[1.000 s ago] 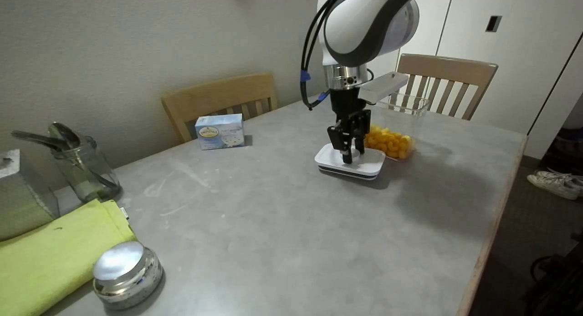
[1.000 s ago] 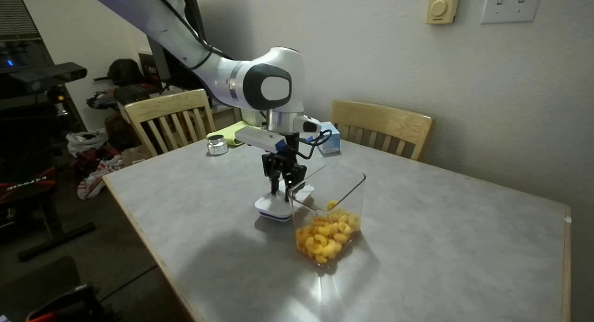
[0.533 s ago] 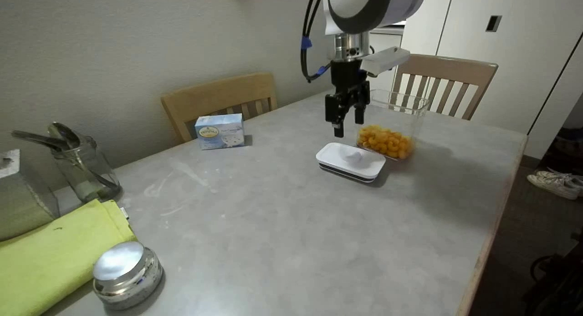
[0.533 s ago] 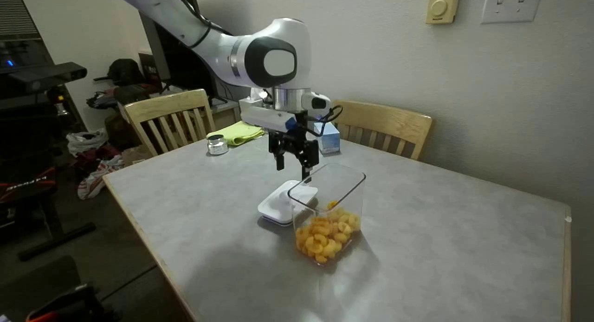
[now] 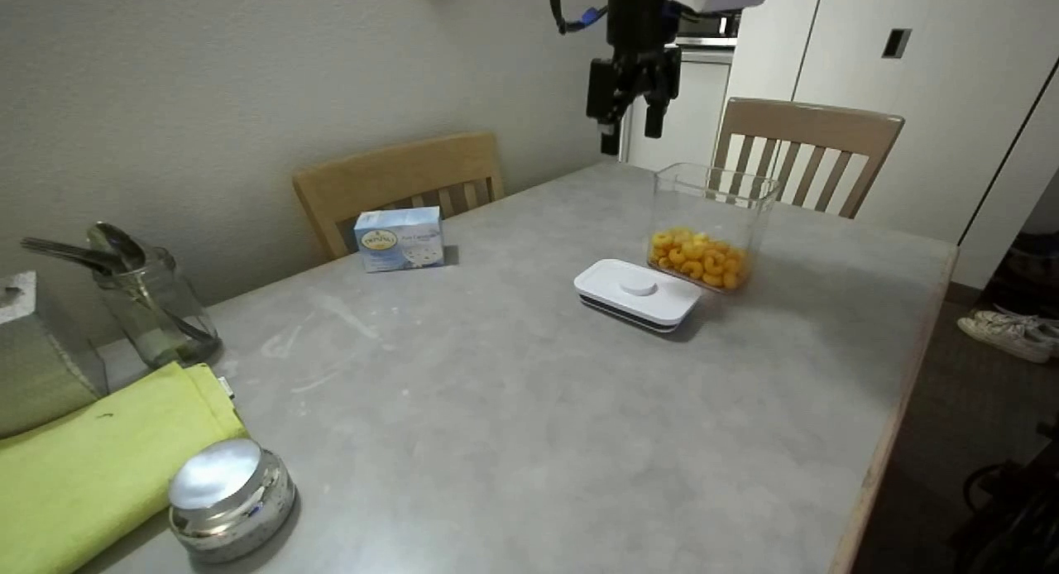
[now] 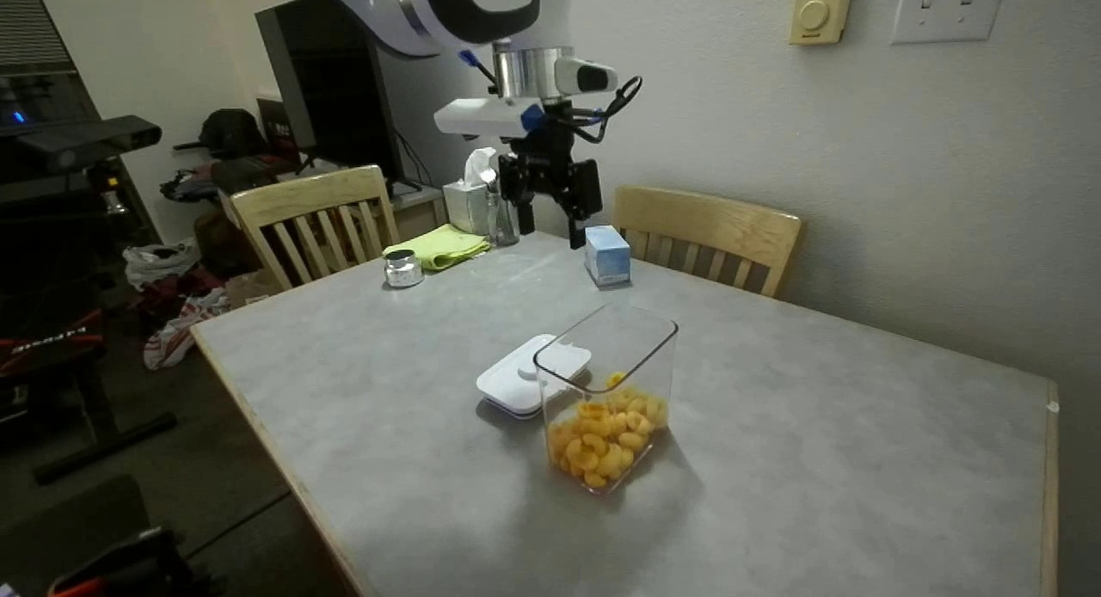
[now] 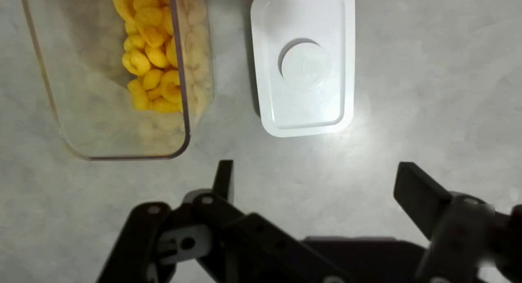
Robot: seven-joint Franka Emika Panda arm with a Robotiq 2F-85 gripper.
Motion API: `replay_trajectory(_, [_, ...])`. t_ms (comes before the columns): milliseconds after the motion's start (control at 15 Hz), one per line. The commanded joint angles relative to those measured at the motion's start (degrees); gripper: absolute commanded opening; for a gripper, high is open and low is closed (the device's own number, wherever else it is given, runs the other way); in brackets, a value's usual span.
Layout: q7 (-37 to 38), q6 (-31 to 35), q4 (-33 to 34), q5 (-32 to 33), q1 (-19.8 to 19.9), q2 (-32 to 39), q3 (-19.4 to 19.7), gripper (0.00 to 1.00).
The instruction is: Press the button atop the lid and then put the lid on the table
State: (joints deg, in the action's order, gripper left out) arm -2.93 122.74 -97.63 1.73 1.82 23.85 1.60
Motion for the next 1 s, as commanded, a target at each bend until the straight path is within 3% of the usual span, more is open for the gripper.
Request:
replay_trajectory(0, [1.77,-4.5,0.28,0.08,0.08,-2.59,0.36,1.0])
replay_trajectory(400, [5.03,-9.43,1.26,0.07,0.11,-4.71,0.88,1.0])
replay_trajectory(467, [4.44,-6.76,1.18,0.08,0.03,-3.63,0.6,1.0])
replay_trajectory(933, [4.61,-8.19,1.35,0.09,0.05,-4.15,0.7,1.0])
